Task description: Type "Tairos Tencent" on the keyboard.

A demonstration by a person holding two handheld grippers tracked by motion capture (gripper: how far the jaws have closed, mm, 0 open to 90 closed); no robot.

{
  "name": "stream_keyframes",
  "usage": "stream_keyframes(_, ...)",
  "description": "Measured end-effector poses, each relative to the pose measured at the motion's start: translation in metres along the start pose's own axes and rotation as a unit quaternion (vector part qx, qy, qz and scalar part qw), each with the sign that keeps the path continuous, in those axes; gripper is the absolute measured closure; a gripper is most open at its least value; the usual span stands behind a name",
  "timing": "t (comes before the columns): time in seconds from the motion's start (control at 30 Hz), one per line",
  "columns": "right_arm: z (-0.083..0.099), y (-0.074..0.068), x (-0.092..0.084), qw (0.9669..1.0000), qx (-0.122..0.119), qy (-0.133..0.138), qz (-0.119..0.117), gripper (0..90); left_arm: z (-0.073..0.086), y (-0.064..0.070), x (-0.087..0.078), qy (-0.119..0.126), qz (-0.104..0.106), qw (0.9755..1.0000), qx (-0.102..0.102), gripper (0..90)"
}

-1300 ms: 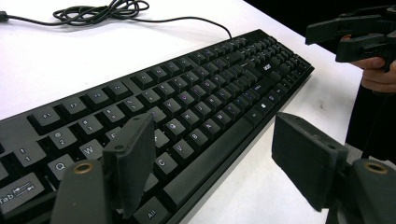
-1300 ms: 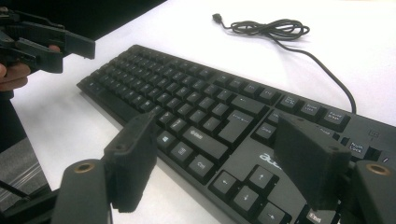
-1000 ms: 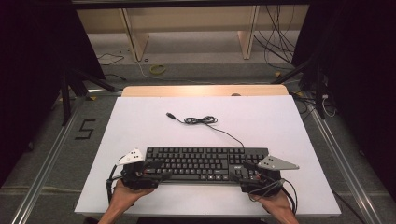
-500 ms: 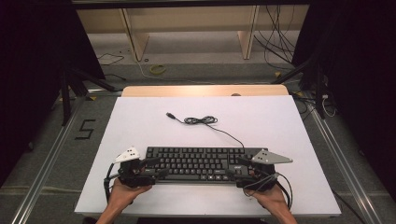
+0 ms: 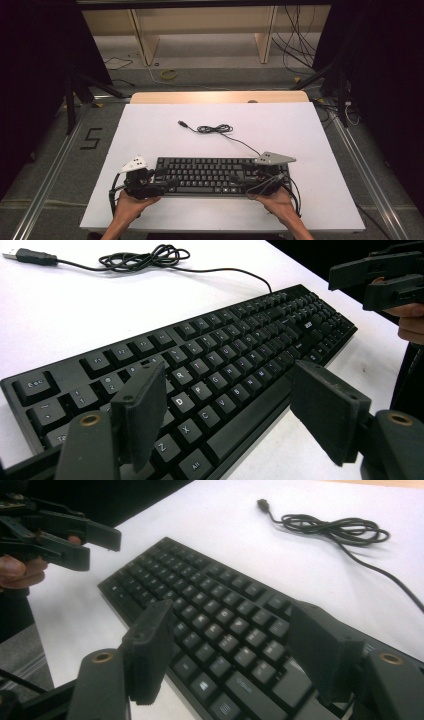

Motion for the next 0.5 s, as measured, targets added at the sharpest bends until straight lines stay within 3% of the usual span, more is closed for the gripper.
stream_keyframes(0.5, -0.024, -0.003, 0.032, 0.9998, -0.009, -0.018, -0.009, 41.6, 0.001, -0.006, -0.001, -0.008, -0.019, 0.9998, -0.006, 30.7)
Point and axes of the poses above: each handheld gripper's, and its own axes: x roughly forward along the jaws, z roughly out of its underside, y roughly to its right, the point moved 3 cm from there along x, roughly forward along the jaws, and after that the axes turned 1 degree about -z, right-handed, at the moved point
